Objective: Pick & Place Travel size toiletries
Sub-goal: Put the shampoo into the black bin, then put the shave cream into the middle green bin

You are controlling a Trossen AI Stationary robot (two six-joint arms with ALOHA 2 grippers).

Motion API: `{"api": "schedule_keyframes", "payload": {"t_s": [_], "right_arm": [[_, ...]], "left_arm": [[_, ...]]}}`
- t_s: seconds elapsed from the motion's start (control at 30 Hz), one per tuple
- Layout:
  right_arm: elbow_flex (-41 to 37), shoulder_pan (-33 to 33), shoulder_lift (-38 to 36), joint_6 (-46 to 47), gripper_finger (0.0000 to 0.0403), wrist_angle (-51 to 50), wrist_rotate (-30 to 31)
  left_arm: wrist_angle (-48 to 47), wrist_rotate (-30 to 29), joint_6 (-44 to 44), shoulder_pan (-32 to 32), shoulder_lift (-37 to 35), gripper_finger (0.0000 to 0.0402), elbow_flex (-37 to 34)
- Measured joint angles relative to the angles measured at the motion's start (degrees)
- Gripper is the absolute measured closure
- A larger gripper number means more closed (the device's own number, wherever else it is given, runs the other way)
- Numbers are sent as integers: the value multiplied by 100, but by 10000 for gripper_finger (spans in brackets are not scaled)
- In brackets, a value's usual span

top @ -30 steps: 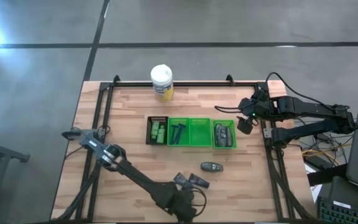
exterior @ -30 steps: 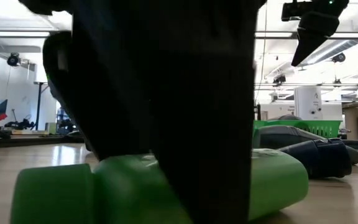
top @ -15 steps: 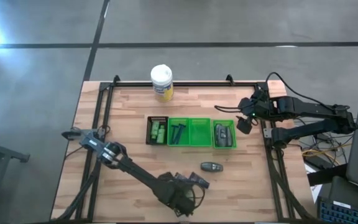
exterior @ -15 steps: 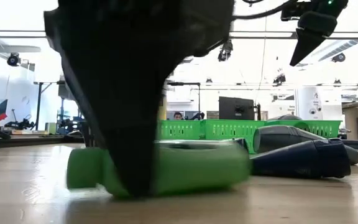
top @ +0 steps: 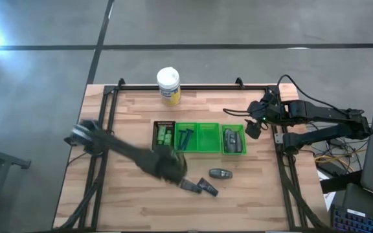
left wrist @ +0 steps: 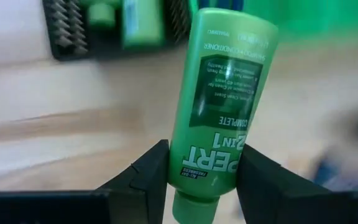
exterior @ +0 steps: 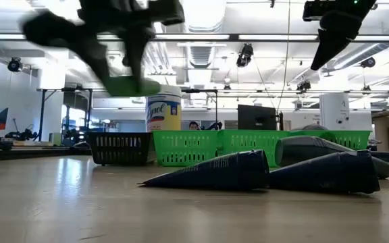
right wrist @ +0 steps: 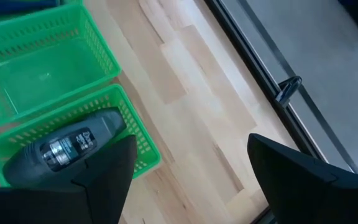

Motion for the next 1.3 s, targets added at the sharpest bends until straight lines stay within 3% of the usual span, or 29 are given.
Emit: {"api": "schedule_keyframes", "payload": {"t_s": [0.13,0.23,0.4,0.53,0.67,1.03,1.13,1.3], "right_arm": [[0,0,0,126,91,37,-24],[0,4,-3,291,84,-42,-40],[0,4,-9,517,74,-79,-44],[0,4,0,637,69,-76,-46],[0,0,0,747,73,-54,-44],[0,0,2,722,97,-47,96],[0,4,2,683,99,-50,95],[0,4,0,379,92,-53,80]], "left_arm": [[2248,-256,487,797,-1214,250,-1671],[2518,-136,762,1348,-1821,250,-2434],[2555,578,1316,2007,-2353,250,-3251],[2813,874,1596,2267,-2416,249,-3422],[2857,693,1603,2316,-2326,233,-3412],[2709,816,1566,2329,-2352,108,-3245],[3079,850,2699,2150,-2352,98,-2905],[4428,1134,6540,1104,-2086,103,-2211]]}}
